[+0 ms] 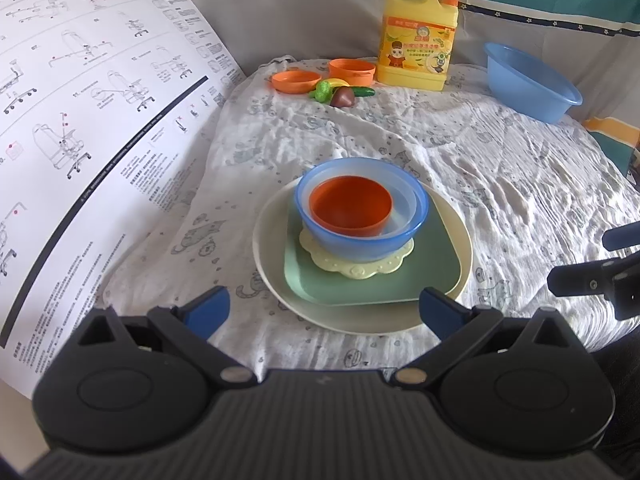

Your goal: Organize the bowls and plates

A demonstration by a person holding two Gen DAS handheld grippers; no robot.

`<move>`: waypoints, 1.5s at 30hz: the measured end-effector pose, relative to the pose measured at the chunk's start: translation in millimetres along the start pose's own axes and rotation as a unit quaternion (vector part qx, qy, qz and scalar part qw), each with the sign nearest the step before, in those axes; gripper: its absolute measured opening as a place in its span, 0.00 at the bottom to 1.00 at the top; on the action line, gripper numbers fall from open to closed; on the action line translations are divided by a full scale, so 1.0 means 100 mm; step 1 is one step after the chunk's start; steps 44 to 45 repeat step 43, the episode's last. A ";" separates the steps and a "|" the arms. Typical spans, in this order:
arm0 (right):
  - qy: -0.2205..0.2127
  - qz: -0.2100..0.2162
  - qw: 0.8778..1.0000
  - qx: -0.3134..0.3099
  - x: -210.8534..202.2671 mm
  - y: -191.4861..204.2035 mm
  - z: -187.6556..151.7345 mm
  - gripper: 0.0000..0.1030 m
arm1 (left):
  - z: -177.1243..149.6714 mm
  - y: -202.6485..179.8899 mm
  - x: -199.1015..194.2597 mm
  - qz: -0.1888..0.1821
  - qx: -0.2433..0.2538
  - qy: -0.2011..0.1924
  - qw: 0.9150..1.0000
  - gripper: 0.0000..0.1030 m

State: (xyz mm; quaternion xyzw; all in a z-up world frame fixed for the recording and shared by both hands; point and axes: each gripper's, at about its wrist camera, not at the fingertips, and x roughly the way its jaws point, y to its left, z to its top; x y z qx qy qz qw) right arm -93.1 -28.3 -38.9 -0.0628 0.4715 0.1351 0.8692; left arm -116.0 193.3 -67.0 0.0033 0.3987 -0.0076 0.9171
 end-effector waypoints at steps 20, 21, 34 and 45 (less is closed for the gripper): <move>0.001 -0.001 1.000 -0.002 0.01 -0.02 -0.01 1.00 | -0.03 0.02 0.01 -0.003 0.007 -0.004 1.000 1.00; 0.000 -0.001 1.000 -0.002 0.01 -0.02 -0.01 1.00 | -0.03 0.02 0.01 -0.004 0.006 -0.004 1.000 1.00; -0.003 -0.002 1.000 -0.007 0.00 -0.02 -0.01 1.00 | -0.03 0.01 -0.03 -0.005 0.022 -0.009 1.000 1.00; -0.007 0.002 1.000 -0.017 -0.02 -0.01 -0.01 1.00 | -0.03 0.00 -0.07 -0.003 0.039 -0.012 0.999 1.00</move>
